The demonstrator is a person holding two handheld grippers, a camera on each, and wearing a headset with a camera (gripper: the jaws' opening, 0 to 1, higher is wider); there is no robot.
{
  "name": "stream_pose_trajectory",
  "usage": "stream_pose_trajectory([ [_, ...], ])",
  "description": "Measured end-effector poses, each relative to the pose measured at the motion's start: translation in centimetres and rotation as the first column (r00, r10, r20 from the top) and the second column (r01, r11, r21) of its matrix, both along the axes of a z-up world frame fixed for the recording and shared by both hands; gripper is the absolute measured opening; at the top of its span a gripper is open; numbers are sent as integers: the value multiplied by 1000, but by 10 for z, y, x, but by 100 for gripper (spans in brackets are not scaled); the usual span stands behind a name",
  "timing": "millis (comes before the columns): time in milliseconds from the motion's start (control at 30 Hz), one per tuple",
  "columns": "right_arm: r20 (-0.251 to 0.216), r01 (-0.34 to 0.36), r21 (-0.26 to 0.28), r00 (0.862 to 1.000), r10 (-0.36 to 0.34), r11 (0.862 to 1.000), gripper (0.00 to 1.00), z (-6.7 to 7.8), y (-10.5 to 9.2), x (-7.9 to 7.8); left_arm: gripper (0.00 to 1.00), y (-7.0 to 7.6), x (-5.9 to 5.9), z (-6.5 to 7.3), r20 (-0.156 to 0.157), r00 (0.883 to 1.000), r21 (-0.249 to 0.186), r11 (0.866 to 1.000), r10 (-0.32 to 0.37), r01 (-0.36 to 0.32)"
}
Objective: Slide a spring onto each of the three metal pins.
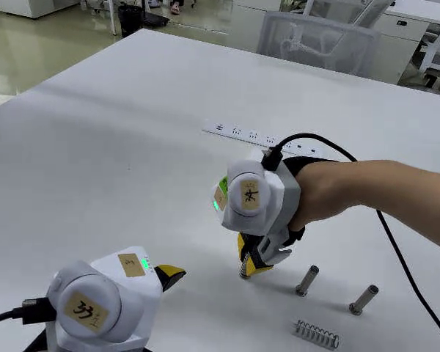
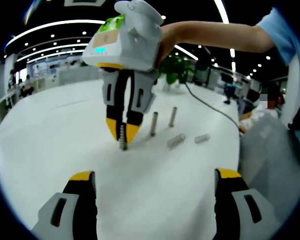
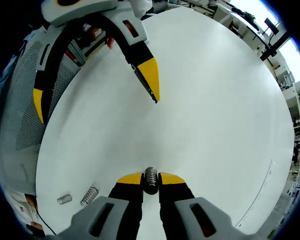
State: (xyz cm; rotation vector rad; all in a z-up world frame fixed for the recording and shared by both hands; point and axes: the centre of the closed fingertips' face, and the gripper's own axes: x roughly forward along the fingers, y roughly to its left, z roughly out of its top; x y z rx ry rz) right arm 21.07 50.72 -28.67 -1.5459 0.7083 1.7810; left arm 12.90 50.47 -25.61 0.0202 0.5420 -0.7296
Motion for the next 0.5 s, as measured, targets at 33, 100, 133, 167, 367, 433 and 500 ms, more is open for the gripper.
stream_pose_trajectory([
  [33,-1,0,1,1000,0,1000,13,0,0,0,100,0,0,0,0,1000,0,1000,1,-1],
  [100,-1,2,3,1000,-2,1000,13,0,0,0,100,1,1,2,2,1000,-2,1000,3,-3],
  [133,0,2,5,1000,-2,1000,13,1,0,0,100,1,1,2,3,1000,0,1000,3,-3],
  [167,-2,5,9,1000,-5,1000,13,1,1,0,100,2,1,2,4,1000,1,1000,3,-3],
  [367,-9,10,13,1000,-9,1000,14,-2,0,-1,100,2,1,4,6,1000,0,1000,5,-5],
  [433,-11,20,21,1000,-20,1000,19,-2,0,-1,100,2,1,5,9,1000,0,1000,6,-6],
  [500,-13,27,28,1000,-27,999,23,-3,0,-1,100,2,1,6,10,1000,0,1000,7,-7],
])
